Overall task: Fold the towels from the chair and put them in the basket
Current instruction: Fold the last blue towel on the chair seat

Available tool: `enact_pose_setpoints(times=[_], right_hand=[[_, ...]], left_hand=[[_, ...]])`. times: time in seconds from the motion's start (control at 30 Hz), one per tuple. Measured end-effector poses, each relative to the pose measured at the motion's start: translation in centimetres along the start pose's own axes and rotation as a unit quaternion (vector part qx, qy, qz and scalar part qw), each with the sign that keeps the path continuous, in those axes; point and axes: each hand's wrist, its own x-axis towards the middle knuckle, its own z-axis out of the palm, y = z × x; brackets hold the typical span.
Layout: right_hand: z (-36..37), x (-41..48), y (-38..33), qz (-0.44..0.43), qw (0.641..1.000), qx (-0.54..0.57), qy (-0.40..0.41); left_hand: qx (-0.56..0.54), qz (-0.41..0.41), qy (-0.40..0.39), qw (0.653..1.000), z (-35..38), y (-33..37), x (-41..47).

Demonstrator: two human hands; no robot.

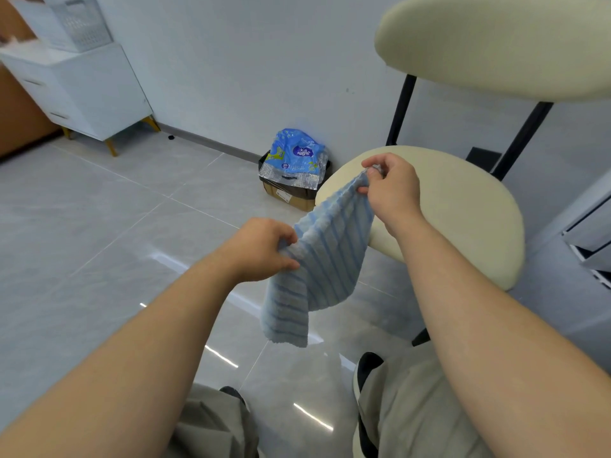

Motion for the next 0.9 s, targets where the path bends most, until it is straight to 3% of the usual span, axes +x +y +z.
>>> enact_pose_setpoints(times=[0.2, 0.4, 0.53, 0.9], right_hand=[[0.1, 0.0, 0.3, -0.042, 0.997, -0.046, -0.035], [-0.2, 0.1, 0.3, -0.019, 0.993, -0.091, -0.078], [-0.3, -0.2, 0.8, -0.042, 0.981, -0.159, -0.104], [-1.7, -2.0, 1.6, -0.115, 0.959, -0.253, -0.053]], left_hand=[[0.055, -0.035, -0.04, 0.997, -0.2, -0.6, 0.3], [0.019, -0.095, 0.05, 0.994, -1.1, -2.2, 0.4], [0.016, -0.067, 0.081, 0.994, -0.9, -3.1, 0.0], [0.175, 0.0, -0.028, 0.984, -0.2, -2.8, -2.9]])
